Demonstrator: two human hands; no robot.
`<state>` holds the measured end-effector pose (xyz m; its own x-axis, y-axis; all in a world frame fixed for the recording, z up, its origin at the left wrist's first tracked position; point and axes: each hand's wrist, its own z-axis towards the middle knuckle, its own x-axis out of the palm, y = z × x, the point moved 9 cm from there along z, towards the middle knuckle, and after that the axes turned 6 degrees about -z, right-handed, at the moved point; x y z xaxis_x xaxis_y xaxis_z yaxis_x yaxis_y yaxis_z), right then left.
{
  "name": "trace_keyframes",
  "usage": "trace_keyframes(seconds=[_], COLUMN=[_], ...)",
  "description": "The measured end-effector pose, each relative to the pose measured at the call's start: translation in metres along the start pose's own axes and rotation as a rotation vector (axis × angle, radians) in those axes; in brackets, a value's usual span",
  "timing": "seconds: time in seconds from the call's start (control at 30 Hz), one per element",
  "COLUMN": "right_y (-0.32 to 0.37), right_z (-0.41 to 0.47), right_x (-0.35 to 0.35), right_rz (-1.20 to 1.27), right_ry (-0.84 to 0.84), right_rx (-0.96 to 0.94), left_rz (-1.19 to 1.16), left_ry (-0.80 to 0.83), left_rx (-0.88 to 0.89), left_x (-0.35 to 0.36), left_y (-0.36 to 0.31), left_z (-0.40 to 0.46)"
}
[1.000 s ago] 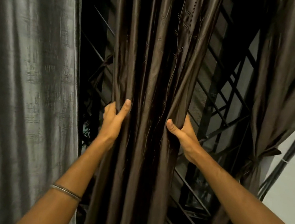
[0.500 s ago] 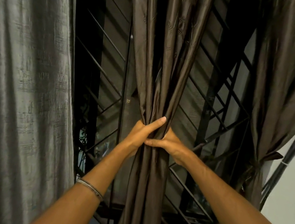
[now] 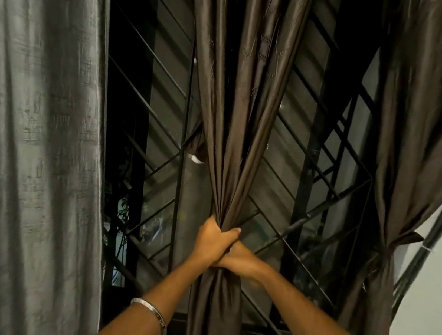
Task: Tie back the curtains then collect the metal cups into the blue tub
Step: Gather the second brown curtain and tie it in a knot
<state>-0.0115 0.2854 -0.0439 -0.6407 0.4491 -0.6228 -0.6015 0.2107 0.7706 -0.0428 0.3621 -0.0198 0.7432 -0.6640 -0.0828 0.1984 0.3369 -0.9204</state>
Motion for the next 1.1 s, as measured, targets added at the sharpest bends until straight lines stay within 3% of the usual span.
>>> trace_keyframes(seconds=[0.07, 0.13, 0.3, 0.43, 0.57, 0.63, 0.7, 0.8, 0.93, 1.1], right_y=[-0.022, -0.031, 0.031, 0.102, 0.104, 0.099, 0.097, 0.096, 0.106, 0.126], right_z=[-0.003, -0.005, 0.003, 0.011, 0.021, 0.025, 0.024, 0.029, 0.032, 0.031], right_x=[0.003, -0.016, -0.101, -0.11, -0.106, -0.109, -0.113, -0.113, -0.095, -0.088], right_rz=[-0.032, -0.029, 0.258, 0.359, 0.408, 0.395, 0.384, 0.381, 0.369, 0.345], right_ry=[0.195, 0.24, -0.066, -0.197, -0.444, -0.496, -0.522, -0.483, -0.422, -0.429], right_rx=[0.112, 0.188, 0.049, -0.168, -0.076, -0.056, -0.041, -0.037, -0.035, -0.162], left_rz=[0.009, -0.015, -0.024, 0.036, 0.114, 0.096, 0.027, -0.125, -0.133, -0.189], left_ry=[-0.035, -0.062, 0.025, 0.076, 0.218, 0.405, 0.492, 0.438, 0.339, 0.148], left_rx=[-0.008, -0.01, -0.028, -0.054, -0.03, -0.023, -0.111, -0.219, -0.05, 0.182], left_x=[-0.003, -0.006, 0.007, 0.019, 0.018, 0.016, 0.0, -0.034, -0.054, -0.044], left_y=[0.015, 0.02, 0.014, 0.009, -0.008, -0.022, -0.029, -0.043, -0.118, -0.198], left_z=[-0.003, -0.004, -0.007, -0.016, -0.023, -0.031, -0.031, -0.004, 0.02, 0.04])
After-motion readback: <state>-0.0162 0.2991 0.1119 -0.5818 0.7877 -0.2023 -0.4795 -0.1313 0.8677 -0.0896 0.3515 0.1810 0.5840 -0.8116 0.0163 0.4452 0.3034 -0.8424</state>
